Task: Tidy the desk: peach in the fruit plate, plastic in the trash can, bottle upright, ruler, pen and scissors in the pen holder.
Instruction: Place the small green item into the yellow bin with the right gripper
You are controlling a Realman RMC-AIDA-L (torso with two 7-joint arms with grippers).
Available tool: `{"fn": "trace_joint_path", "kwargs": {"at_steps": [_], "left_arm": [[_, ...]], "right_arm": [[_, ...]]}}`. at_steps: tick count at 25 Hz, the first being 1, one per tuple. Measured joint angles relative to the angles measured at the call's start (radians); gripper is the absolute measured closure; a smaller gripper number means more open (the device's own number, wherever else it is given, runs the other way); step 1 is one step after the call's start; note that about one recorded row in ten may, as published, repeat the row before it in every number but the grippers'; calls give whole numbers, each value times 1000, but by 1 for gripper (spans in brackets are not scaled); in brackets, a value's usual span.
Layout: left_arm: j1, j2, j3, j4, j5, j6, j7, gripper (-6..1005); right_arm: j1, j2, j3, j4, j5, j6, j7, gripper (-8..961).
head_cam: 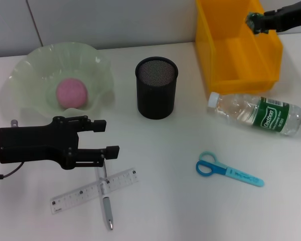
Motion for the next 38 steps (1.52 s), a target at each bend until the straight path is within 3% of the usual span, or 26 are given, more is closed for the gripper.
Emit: {"fn": "trace_joint_path", "kwargs": {"at_steps": [13,19,24,27,33,38], "left_arm": [[7,-2,0,0,0,3,2,193],[8,-2,0,0,0,3,3,193],[8,-2,0,0,0,3,3,193],[8,-2,0,0,0,3,3,193],[7,-2,0,0,0,1,3,193],[6,-2,-1,0,0,-2,3,193]], "right_arm": [[64,-47,-77,344,-31,267,-6,663],[69,-39,-84,360,-25,305,-37,662],[70,-38,-81,364,-26,318,-33,544],[70,-38,-84,365,-28,318,-32,324],[66,-37,-85,359,-29,311,-36,258],[50,-28,-78,295,-2,227,-40,203]]}}
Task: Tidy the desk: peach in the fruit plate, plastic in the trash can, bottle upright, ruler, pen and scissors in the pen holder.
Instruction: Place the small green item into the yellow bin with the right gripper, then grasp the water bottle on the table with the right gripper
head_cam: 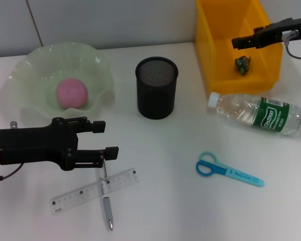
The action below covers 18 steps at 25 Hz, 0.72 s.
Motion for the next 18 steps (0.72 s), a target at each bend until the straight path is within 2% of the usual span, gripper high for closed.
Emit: {"fn": "trace_joint_path", "kwargs": {"at_steps": [3,4,5,6,7,10,11,12,16,18], "left_arm": [[0,0,-2,0,0,0,0,193],[0,0,-2,0,0,0,0,193],[-1,0,-2,0,0,0,0,193],[-1,0,-2,0,0,0,0,193],[-2,0,-2,0,0,1,-1,193],[-4,0,-2,0,0,2,-3,193],[-4,0,-5,-1,0,2,-4,193],[-4,0,-5,-1,0,2,-4,193],[-7,0,-13,-6,0,4,-5,193],[-7,0,-13,-6,0,4,-5,193]], "right_arm": [[-54,6,-6,-137,103,-131,-3,208],[-54,6,-6,-137,103,-131,-3,209],[-64,5,-6,-179,129,-177,-3,211],[-71,-1,0,-239,148,-282,-4,211],[-71,-1,0,-239,148,-282,-4,211],[-68,-21,4,-299,128,-426,1,211],[-52,-43,7,-308,91,-493,3,211],[-52,-43,7,-308,91,-493,3,211],[9,-84,16,-296,-41,-607,-29,211],[24,-88,16,-292,-71,-632,-45,211]]}}
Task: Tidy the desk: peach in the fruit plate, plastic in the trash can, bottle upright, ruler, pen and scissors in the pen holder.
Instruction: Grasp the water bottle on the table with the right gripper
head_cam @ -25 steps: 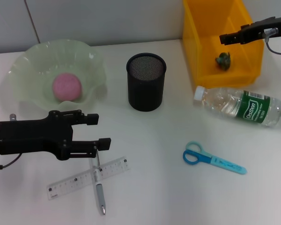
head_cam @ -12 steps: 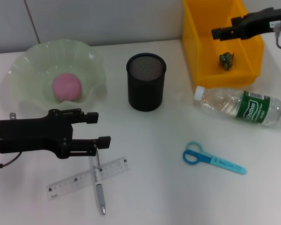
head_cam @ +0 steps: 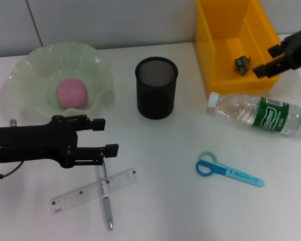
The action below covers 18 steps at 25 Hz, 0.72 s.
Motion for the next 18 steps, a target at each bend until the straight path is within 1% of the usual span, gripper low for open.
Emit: {"fn": "trace_joint_path", "kwargs": {"at_steps": [2,3,4,7,8,9,13,17,18], "left_arm": [[0,0,-1,0,0,0,-1,193],[0,0,-2,-1,0,0,-2,193],[0,0,-2,-1,0,0,-2,193],[0,-1,-3,-3,0,-1,-4,194],[1,-2,-3,-3,0,-1,-5,194],[1,-2,-3,-3,0,-1,-5,194],[6,-3,-13,-7,-1,0,-10,194],[9,-3,-15,-9,-10,1,-10,194],[9,-3,-15,-9,-10,1,-10,194]], "right_arm": [[34,-8,-1,15,-47,-43,-33,211],[66,-16,-5,44,-87,-66,-57,211],[66,-16,-5,44,-87,-66,-57,210],[110,-28,-10,118,-140,-63,-88,210],[135,-35,-12,178,-174,-42,-106,210],[135,-35,-12,178,-174,-42,-106,210],[160,-45,-23,252,-212,-5,-120,210],[157,-40,-37,256,-216,-2,-126,210],[151,-37,-66,262,-224,5,-132,210]]}}
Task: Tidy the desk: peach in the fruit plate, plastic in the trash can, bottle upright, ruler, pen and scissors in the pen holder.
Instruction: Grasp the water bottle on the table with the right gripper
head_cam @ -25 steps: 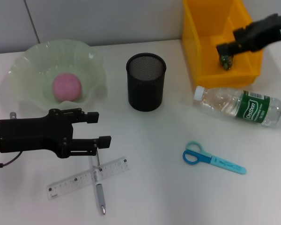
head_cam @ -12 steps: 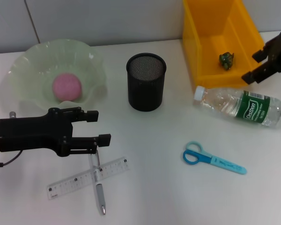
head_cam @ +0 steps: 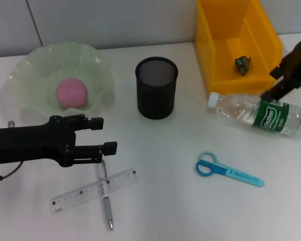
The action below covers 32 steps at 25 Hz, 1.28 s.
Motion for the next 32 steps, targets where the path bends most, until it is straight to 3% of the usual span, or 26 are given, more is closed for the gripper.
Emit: {"fn": "trace_joint_path", "kwargs": {"at_steps": [5,18,32], "left_arm": [[0,2,0,-4,-14,1,-1,194],[1,0,0,-7,-24,3,-5,194],[5,0,-2,-8,-31,10,-13,194]], "right_arm": [[-13,15,-88,32,-51,44,-5,210],[-21,25,-99,72,-156,133,-6,211],[-13,44,-117,150,-163,233,-25,210]]}}
